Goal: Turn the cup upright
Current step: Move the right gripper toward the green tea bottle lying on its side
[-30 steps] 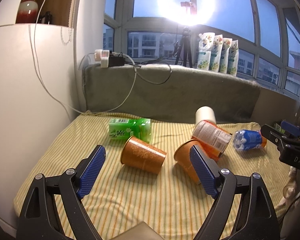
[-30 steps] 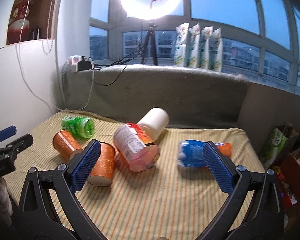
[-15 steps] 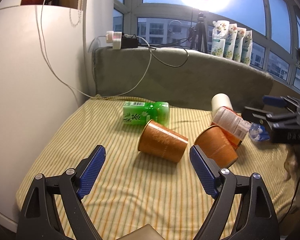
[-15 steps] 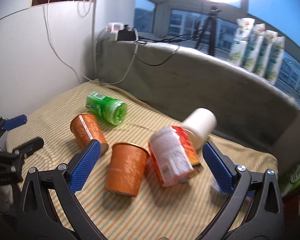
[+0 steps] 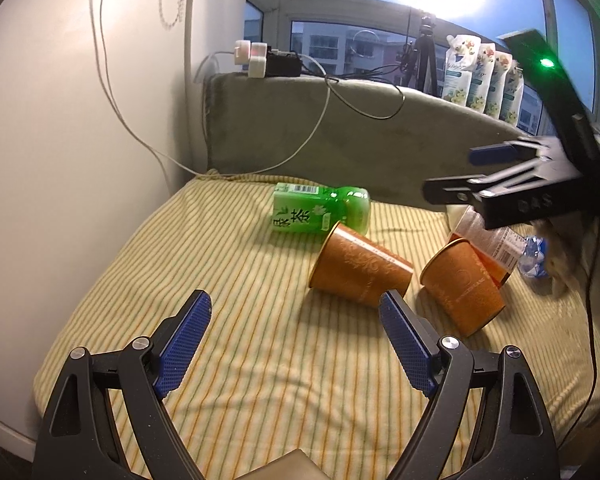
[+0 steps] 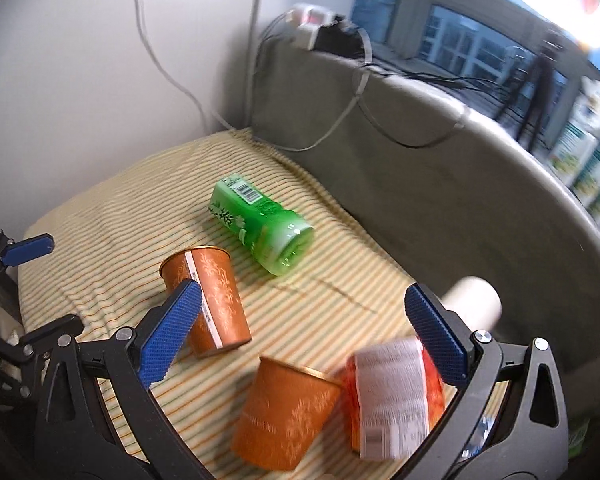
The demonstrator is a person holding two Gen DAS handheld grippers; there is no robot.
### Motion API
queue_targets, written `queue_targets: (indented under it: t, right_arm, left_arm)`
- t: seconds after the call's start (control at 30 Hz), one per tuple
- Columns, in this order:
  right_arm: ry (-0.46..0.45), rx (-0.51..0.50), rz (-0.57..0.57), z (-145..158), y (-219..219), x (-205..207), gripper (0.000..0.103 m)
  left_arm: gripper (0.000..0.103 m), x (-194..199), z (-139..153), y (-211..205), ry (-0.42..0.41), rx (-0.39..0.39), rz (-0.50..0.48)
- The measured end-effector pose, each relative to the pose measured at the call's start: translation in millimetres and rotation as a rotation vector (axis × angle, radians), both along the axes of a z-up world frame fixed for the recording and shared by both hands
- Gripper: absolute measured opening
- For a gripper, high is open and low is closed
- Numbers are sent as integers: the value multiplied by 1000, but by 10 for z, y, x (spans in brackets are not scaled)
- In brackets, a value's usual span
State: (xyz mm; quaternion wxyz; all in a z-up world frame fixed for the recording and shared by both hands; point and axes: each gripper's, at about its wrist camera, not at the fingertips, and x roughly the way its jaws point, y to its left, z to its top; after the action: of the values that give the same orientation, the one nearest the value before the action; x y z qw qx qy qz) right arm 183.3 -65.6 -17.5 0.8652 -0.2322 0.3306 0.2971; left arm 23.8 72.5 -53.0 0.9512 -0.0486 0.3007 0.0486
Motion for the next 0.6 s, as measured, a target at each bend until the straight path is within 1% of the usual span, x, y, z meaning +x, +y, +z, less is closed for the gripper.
queue_targets:
  t: [0.27,0.37,0.47,0.6]
  right_arm:
    - [55,-126,106,-172,474,302,103]
    - [85,-156,128,-255,616,453,103]
    - [112,-179,138,-334,737,597,103]
    - [122,-217,168,-439,917,717,103]
  left_arm:
    - [86,15,-120,160,60,-34,23]
    - [86,48,-177,198,109,-33,33]
    - [86,64,-214,239,133,-45,37]
    - [86,80,-268,289,151,-54,52]
